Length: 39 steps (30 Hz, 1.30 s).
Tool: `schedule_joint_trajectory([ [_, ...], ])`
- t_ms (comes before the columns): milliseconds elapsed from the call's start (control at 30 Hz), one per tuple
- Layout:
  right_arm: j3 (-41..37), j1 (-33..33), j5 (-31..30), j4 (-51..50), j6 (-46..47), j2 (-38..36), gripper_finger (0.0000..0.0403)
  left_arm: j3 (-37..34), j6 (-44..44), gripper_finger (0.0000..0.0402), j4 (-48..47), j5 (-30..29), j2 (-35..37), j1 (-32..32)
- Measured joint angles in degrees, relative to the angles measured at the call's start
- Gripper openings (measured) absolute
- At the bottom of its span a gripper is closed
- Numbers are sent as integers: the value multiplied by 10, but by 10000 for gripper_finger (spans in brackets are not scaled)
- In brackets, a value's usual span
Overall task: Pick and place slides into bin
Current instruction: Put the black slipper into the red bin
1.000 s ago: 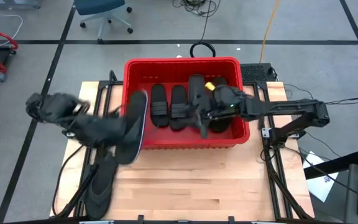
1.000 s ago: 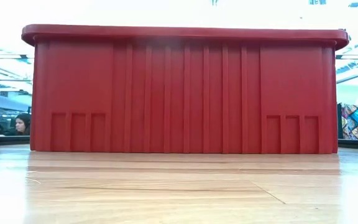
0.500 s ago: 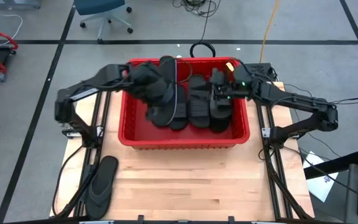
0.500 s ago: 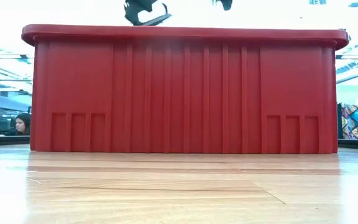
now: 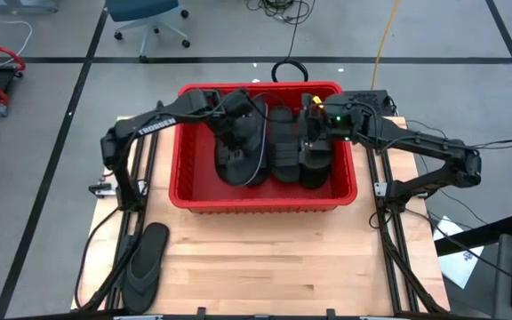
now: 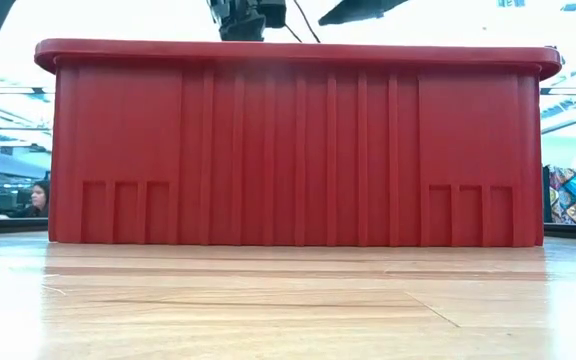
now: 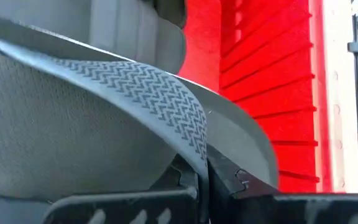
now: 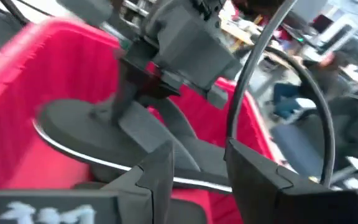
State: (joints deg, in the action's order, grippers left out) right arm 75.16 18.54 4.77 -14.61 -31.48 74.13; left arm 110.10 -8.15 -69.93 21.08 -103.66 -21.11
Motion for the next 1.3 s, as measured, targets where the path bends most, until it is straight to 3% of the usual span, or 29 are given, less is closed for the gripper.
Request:
schedule_joint_trajectory([
  [167, 0, -10, -37, 8, -8, 16, 137, 0, 17, 0, 28, 8, 2, -36],
  [333, 0, -31, -77, 59, -30, 51, 137, 0, 48, 0, 59, 72, 2, -69],
  [533, 0, -48, -178, 109, -75, 95, 137, 0, 85, 0, 103, 135, 2, -80],
  [933, 0, -48, -216, 141, -102, 118, 137, 58, 94, 0, 97, 149, 3, -76],
  [1300, -1, -59, -224, 212, -145, 118, 137, 60, 88, 0, 67, 173, 1, -55],
])
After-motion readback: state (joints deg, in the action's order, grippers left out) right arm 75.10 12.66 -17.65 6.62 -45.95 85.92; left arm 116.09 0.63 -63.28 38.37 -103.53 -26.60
